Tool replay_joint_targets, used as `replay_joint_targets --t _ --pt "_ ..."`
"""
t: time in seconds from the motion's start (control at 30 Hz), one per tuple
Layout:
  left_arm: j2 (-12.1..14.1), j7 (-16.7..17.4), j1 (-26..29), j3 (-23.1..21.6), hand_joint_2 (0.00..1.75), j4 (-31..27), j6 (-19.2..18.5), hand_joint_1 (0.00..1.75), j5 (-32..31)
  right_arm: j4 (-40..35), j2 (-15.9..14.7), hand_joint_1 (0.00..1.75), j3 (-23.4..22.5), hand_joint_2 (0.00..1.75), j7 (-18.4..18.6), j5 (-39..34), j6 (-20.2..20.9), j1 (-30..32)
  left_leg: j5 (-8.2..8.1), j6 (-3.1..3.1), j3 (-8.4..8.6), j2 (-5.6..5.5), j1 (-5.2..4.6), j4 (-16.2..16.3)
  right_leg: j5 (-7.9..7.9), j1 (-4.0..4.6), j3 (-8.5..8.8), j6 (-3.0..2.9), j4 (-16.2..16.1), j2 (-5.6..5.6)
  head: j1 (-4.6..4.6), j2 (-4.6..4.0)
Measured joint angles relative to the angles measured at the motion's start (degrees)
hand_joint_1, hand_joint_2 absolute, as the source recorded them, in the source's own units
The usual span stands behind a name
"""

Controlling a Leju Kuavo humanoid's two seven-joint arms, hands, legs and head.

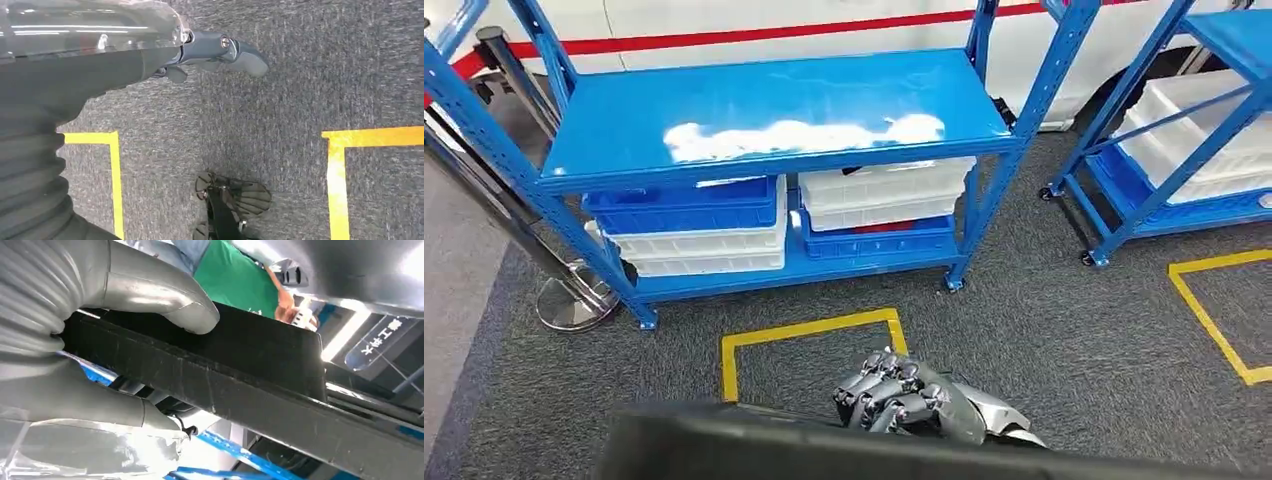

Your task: Take the parts from the cabinet and place them on the table.

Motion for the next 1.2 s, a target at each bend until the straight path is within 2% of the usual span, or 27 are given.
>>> replay_joint_targets --t 0.07,0.1,0.13,0.23,0.27,0.3,0.4,0.43,0.5,0.53,0.57,0.6,0.63,0.67,0.73,0.77,0.8,0.87,0.9,0.93,0.97,1.0,1.03,1.1,1.13,1.17,1.2 --pt "0.0 -0.04 0.06 0.0 1.75 0.0 0.0 0.0 0.0 0.2 -0.04 1.73 0.0 1.75 0.02 0.02 0.48 0.02 0.09 0.17 -0.3 0.76 -0.19 0.04 -3.7 -0.11 -4.31 0.42 8.99 -0.06 0.0 0.0" --pt "0.0 -0.04 0.07 0.0 1.75 0.0 0.0 0.0 0.0 0.31 -0.07 1.73 0.0 1.75 0.02 0.02 0.57 0.02 0.12 0.19 -0.43 1.19 -0.24 0.1 -4.09 -0.15 -5.73 0.52 11.8 -0.12 0.0 0.0" --pt "0.0 -0.04 0.07 0.0 1.75 0.0 0.02 0.0 0.0 0.46 -0.07 1.73 0.0 1.75 0.04 0.02 0.64 0.01 0.12 0.19 -0.42 1.46 -0.27 0.14 -3.43 -0.17 -5.69 0.53 11.74 -0.21 0.0 0.0" --pt "-0.02 0.02 -0.08 0.15 1.75 0.0 0.35 0.0 0.0 0.9 -0.04 1.73 0.0 1.75 0.04 -0.26 1.44 -0.58 -0.01 0.04 -0.23 2.5 -0.3 0.32 3.29 -0.19 0.12 0.0 0.26 -1.32 0.0 0.0" --pt "-0.02 0.04 -0.09 0.44 1.75 0.0 0.53 0.0 0.0 1.29 0.04 1.73 0.0 1.75 0.02 -0.66 1.66 -1.35 -0.1 -0.17 -0.14 2.92 -0.43 0.34 4.34 0.25 2.75 -0.49 -5.42 -4.27 0.02 0.0" --pt "-0.04 0.13 -0.06 0.63 1.75 0.0 0.68 0.0 0.0 1.66 0.24 1.73 0.0 1.75 0.09 -0.92 1.92 -1.94 -0.24 -0.48 -0.33 3.31 -0.82 0.68 4.21 0.96 2.9 -0.81 -6.26 -4.71 0.0 0.0" --pt "-0.06 0.33 -0.03 1.18 1.75 0.0 1.24 0.0 0.0 2.82 0.85 1.73 0.0 1.75 0.09 -1.64 2.49 -2.35 0.06 -1.41 -0.2 4.86 -0.86 0.17 4.52 1.0 2.13 -1.62 -6.02 -3.05 -0.07 0.0" --pt "-0.09 0.33 -0.14 1.33 1.75 0.0 1.64 0.0 0.0 3.08 1.09 1.73 0.0 1.75 0.09 -1.75 2.51 -2.52 -0.27 -1.76 -0.27 4.98 -1.03 0.3 5.0 0.39 2.39 -2.22 -6.68 -2.47 -0.07 0.0" --pt "-0.15 0.37 -0.09 1.64 1.75 0.0 2.58 0.0 0.0 3.67 1.82 1.73 0.0 1.75 0.15 -2.19 2.58 -3.13 -3.4 -2.08 -1.7 1.12 -0.57 4.09 5.37 0.18 2.28 -2.93 -6.86 -1.68 -0.2 -0.02" --pt "-0.17 0.53 0.04 1.73 1.75 0.0 3.19 0.0 0.0 4.0 2.19 1.73 0.0 1.75 0.13 -2.49 2.82 -3.29 -5.95 -2.22 -3.81 0.07 -0.56 8.92 5.43 0.19 2.17 -3.09 -6.86 -1.03 -0.17 0.0" --pt "-0.17 0.59 0.2 1.84 1.75 0.0 3.72 0.0 0.0 4.22 2.4 1.73 0.02 1.75 0.13 -2.84 3.06 -3.3 -8.03 -2.37 -5.98 -0.39 -0.56 13.8 5.47 0.24 2.09 -3.15 -6.83 -0.36 -0.17 0.0" --pt "-0.22 0.7 0.37 2.01 1.75 0.0 4.2 0.0 0.0 4.46 2.47 1.73 0.0 1.75 0.13 -3.1 3.35 -3.29 -9.02 -2.48 -7.6 -0.5 -0.56 17.32 5.51 0.28 2.01 -3.18 -6.75 0.3 -0.17 0.0" --pt "-0.28 0.72 0.5 2.14 1.75 0.0 4.57 0.0 0.0 4.65 2.47 1.73 0.02 1.75 0.15 -3.32 3.37 -3.28 -8.59 -2.51 -8.1 -0.5 -0.54 18.36 5.51 0.28 1.96 -3.18 -6.62 0.96 -0.15 0.0" --pt "-0.33 0.85 0.51 2.23 1.75 0.0 5.01 0.0 0.0 4.81 2.56 1.73 0.0 1.75 0.15 -3.56 3.39 -3.29 -6.94 -2.49 -7.33 -0.54 -0.52 16.65 5.5 0.25 1.93 -3.17 -6.41 1.63 -0.15 0.0" --pt "-0.42 1.01 0.47 2.54 1.75 0.0 5.86 0.0 0.0 4.94 2.84 1.73 0.02 1.75 0.15 -4.02 3.35 -3.3 -1.6 -2.34 -2.82 -1.19 -0.39 7.16 5.32 0.14 1.83 -2.91 -5.82 3.05 -0.17 0.0" --pt "-0.42 1.01 0.53 2.69 1.75 0.0 6.18 0.0 0.0 4.94 3.06 1.73 0.02 1.75 0.15 -4.11 3.24 -3.3 -0.18 -2.2 -0.84 -3.37 -0.09 2.52 5.18 0.11 1.69 -2.7 -5.46 3.66 -0.15 0.0" --pt "-0.44 0.98 0.53 2.82 1.75 0.0 6.36 0.0 0.0 5.03 3.21 1.73 0.02 1.75 0.15 -4.18 3.15 -3.35 -1.07 -2.14 -0.45 -5.69 -0.01 1.51 5.13 0.49 1.19 -2.33 -5.03 4.17 -0.15 0.0" --pt "-0.5 0.63 0.51 2.91 1.75 0.0 6.69 0.0 0.0 5.09 3.45 1.73 0.02 1.75 0.17 -4.02 2.78 -3.26 -0.98 -1.89 -0.51 -4.79 -0.21 1.46 5.52 0.05 0.56 -1.65 -5.02 5.29 -0.09 0.0" --pt "-0.55 0.4 0.49 2.91 1.75 0.0 6.82 0.0 0.0 5.11 3.48 1.73 0.02 1.75 0.17 -3.96 2.49 -3.1 -0.87 -1.58 -0.52 -4.31 -0.35 1.46 5.8 -0.11 0.49 -1.22 -5.22 5.81 -0.13 0.0" --pt "-0.63 0.22 0.4 2.91 1.75 0.0 6.97 0.0 -0.02 5.09 3.48 1.73 0.02 1.75 0.17 -3.85 2.3 -3.09 -0.49 -1.0 -0.43 -3.67 0.17 0.96 5.94 0.27 0.31 -0.78 -5.27 6.42 -0.02 0.0" --pt "-0.92 -0.02 0.25 2.91 1.75 0.0 7.13 0.0 -0.09 5.09 3.48 1.73 0.02 1.75 0.17 -3.61 2.08 -2.89 -0.19 -0.63 -0.21 -2.69 0.26 0.55 5.27 0.16 0.21 -0.7 -4.51 4.99 -0.2 0.0" --pt "-0.76 -0.33 0.26 2.91 1.75 0.0 7.26 0.0 -0.09 5.05 3.48 1.73 0.02 1.75 0.17 -3.5 1.95 -2.98 -0.06 -0.06 -0.15 -2.19 0.25 0.26 3.44 0.28 -0.93 -0.33 -2.25 2.12 0.62 0.0" --pt "-0.76 -0.68 0.37 2.91 1.75 0.0 7.32 0.0 -0.11 5.05 3.48 1.73 0.02 1.75 0.15 -3.43 1.77 -2.96 -0.02 0.07 -0.24 -1.43 0.09 0.24 1.07 0.09 -2.91 0.03 1.92 0.77 0.66 0.0" --pt "-0.72 -1.12 0.54 2.91 1.75 0.0 7.5 0.0 -0.09 5.05 3.45 1.73 0.02 1.75 0.15 -3.17 1.42 -2.65 -0.03 0.08 -0.36 -0.03 -0.04 0.28 -2.24 -0.3 -6.8 0.53 10.0 -0.07 0.68 0.0" --pt "-0.7 -1.31 0.5 2.91 1.75 0.0 7.5 0.0 -0.09 5.05 3.43 1.73 0.02 1.75 0.15 -3.06 1.25 -2.5 -0.04 0.07 -0.4 0.67 -0.04 0.31 -2.38 -0.45 -7.69 0.72 11.82 -0.2 0.68 0.0" --pt "-0.63 -1.73 0.45 2.91 1.75 0.0 7.06 0.0 -0.09 5.03 3.43 1.73 0.02 1.75 0.17 -3.04 1.09 -2.38 -0.07 0.03 -0.37 1.33 -0.04 0.31 -1.09 -0.57 -7.08 0.82 10.72 -0.38 0.68 0.0" --pt "-0.61 -2.05 0.34 2.91 1.75 0.0 6.78 0.0 -0.09 4.9 3.43 1.73 0.02 1.75 0.17 -3.06 0.99 -2.38 -0.14 -0.08 -0.32 1.96 -0.04 0.36 1.06 -0.62 -5.18 0.8 7.22 -0.64 0.68 0.0"
